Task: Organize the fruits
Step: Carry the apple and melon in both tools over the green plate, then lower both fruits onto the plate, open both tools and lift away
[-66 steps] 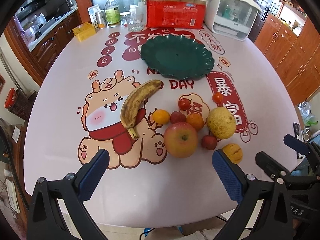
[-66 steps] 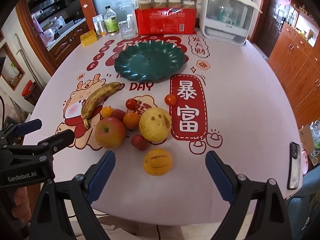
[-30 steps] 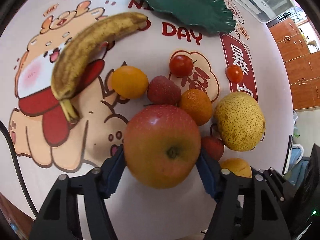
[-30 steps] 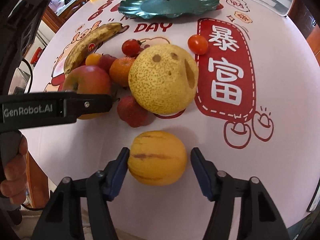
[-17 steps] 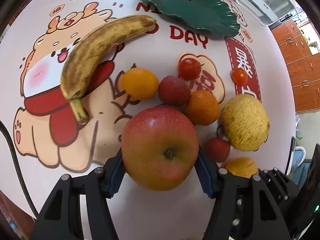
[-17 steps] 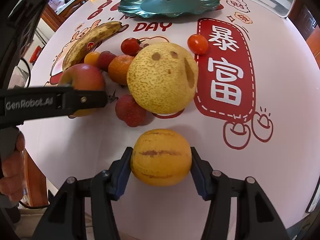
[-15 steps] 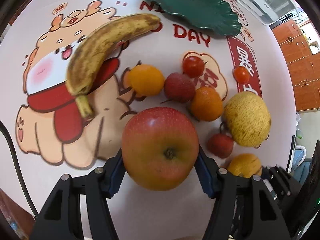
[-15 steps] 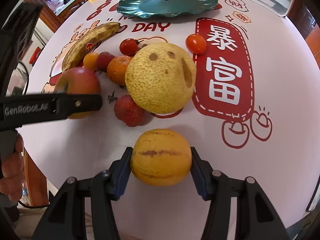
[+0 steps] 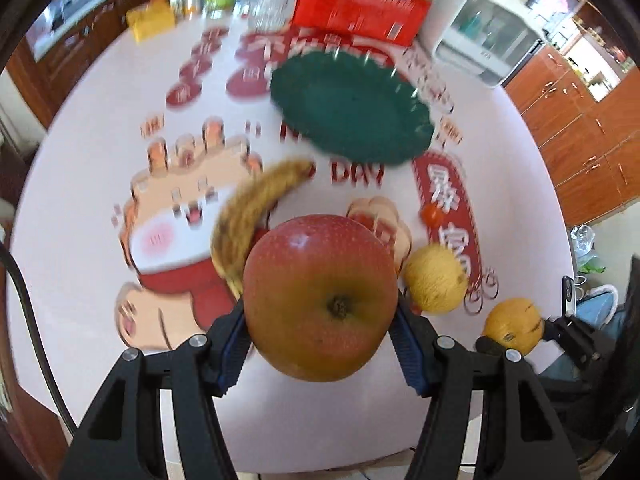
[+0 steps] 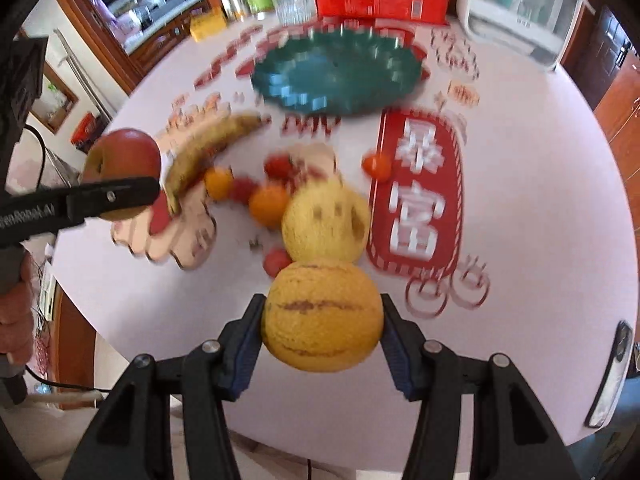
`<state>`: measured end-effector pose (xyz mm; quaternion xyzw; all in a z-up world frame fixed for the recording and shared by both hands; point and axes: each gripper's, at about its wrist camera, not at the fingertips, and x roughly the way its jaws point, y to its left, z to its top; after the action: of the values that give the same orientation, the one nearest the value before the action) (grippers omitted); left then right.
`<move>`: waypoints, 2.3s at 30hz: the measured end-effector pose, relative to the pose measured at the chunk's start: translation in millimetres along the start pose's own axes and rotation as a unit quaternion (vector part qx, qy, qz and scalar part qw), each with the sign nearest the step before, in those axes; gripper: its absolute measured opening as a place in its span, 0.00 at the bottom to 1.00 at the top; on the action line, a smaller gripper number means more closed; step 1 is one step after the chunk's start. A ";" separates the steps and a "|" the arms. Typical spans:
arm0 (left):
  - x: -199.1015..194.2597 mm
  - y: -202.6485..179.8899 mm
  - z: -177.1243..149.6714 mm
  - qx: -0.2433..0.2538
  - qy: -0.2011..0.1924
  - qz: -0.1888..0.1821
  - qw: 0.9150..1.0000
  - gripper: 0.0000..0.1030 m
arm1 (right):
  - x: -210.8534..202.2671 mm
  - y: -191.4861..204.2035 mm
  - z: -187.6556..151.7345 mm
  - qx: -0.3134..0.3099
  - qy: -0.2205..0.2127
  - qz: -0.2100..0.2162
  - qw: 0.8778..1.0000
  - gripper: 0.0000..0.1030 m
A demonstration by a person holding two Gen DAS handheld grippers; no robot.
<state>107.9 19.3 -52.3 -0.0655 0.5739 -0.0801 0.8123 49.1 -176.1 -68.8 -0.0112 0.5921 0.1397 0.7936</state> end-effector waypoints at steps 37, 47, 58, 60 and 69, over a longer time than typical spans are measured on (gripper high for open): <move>170.5 -30.6 169.3 0.030 0.072 0.028 0.997 0.60 | 153.9 -74.7 242.7 0.083 0.044 0.023 0.995 0.53; 187.9 -32.3 168.8 0.041 0.073 0.031 0.996 0.61 | 167.5 -65.4 236.9 0.062 0.049 0.030 0.996 0.54; 188.3 -35.2 167.2 0.043 0.059 0.039 0.997 0.93 | 158.2 -55.1 230.0 0.040 0.021 0.019 0.999 0.58; 188.3 -37.1 166.5 0.044 0.060 0.043 0.996 0.93 | 157.0 -53.6 229.1 0.035 0.017 0.016 0.999 0.58; 178.2 -38.0 159.4 0.035 0.050 0.036 0.997 0.93 | 141.0 -53.5 226.4 0.034 -0.005 0.023 0.999 0.59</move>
<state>314.7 -52.1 -156.0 -0.0125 0.6128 -0.0738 0.7867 310.3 -156.5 -142.1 0.0295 0.5928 0.1376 0.7930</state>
